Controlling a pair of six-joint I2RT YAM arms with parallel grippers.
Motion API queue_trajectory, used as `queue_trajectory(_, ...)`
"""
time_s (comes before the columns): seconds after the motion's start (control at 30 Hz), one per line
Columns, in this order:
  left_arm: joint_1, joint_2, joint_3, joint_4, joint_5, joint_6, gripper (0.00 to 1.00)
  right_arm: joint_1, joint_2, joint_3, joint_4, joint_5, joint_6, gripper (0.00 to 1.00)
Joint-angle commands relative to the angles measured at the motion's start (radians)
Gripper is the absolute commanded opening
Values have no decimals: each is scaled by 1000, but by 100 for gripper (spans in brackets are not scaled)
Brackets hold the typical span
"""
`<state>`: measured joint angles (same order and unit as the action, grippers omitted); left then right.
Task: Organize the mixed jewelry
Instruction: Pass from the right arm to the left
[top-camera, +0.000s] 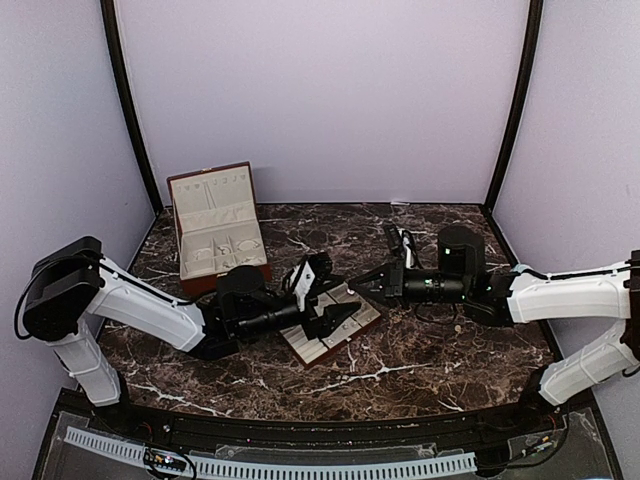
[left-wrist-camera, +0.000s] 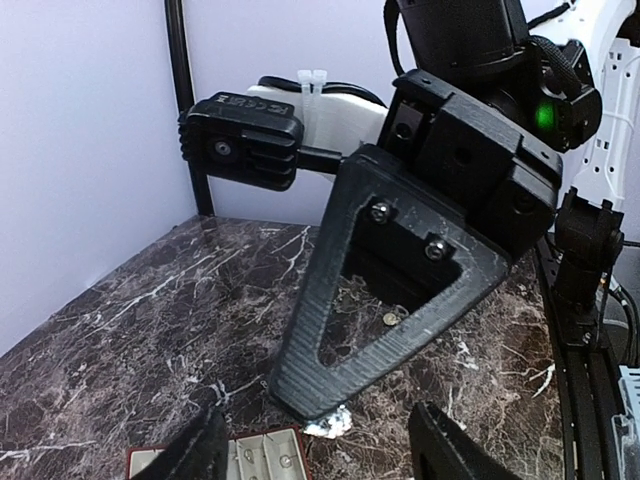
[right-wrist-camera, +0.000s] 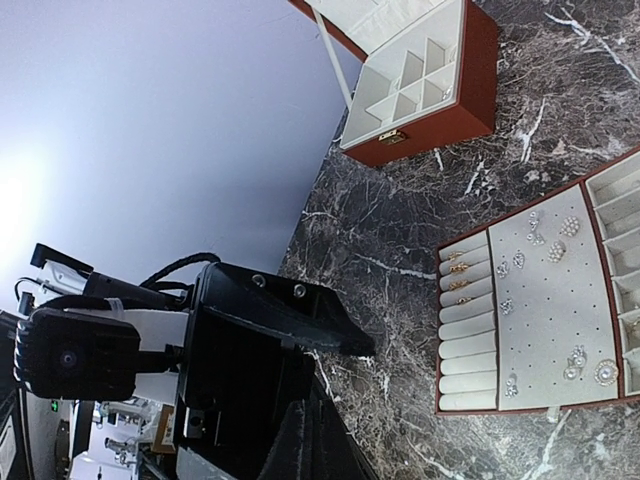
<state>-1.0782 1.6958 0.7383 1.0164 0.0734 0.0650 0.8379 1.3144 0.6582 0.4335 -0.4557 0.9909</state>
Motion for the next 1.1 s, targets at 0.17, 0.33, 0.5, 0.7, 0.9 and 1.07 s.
queue_trajectory(0.17, -6, 14, 34, 50, -28, 34, 46, 7, 0, 32, 68, -17, 28, 0)
queue_trajectory(0.33, -9, 23, 40, 42, -22, 34, 35, 7, -1, 34, 74, -18, 35, 0)
queue_trajectory(0.5, -11, 32, 41, 38, -25, 34, 30, 7, -1, 35, 78, -18, 40, 0)
queue_trajectory(0.7, -14, 34, 44, 47, -39, 36, 31, 7, 2, 35, 80, -20, 43, 0)
queue_trajectory(0.9, -17, 33, 42, 69, -59, 40, 27, 9, 5, 31, 84, -21, 46, 0)
queue_trajectory(1.07, -19, 31, 37, 85, -62, 43, 19, 8, 6, 26, 89, -18, 51, 0)
